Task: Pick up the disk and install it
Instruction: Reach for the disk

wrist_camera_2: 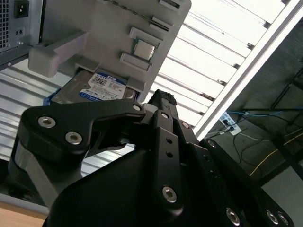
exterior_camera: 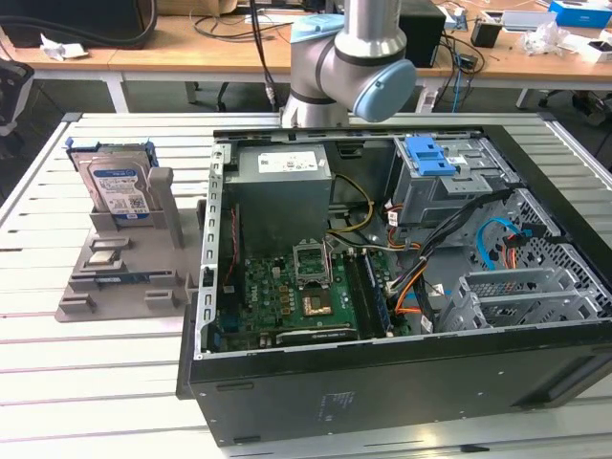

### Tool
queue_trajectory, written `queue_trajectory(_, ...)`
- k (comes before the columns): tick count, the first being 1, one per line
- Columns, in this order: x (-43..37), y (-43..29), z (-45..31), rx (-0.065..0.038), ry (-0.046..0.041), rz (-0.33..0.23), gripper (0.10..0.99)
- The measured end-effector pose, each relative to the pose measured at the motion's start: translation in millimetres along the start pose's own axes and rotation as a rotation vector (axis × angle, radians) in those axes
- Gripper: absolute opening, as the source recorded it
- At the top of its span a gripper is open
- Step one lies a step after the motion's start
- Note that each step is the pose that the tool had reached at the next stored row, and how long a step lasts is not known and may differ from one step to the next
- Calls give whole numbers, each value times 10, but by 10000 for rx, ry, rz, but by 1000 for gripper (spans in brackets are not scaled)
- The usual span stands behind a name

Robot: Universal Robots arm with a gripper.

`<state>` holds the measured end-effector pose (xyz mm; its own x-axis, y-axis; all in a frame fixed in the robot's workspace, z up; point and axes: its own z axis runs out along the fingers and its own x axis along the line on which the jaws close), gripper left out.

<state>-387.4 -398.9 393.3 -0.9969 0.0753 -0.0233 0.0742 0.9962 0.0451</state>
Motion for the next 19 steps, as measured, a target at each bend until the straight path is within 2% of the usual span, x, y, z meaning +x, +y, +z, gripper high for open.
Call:
queue_trajectory(6,159,-12,-4,0,0,0,106)
queue_trajectory(17,357,-24,-8,1,0,0,106)
queue_trajectory(19,362,8,-7,9,0,0,106)
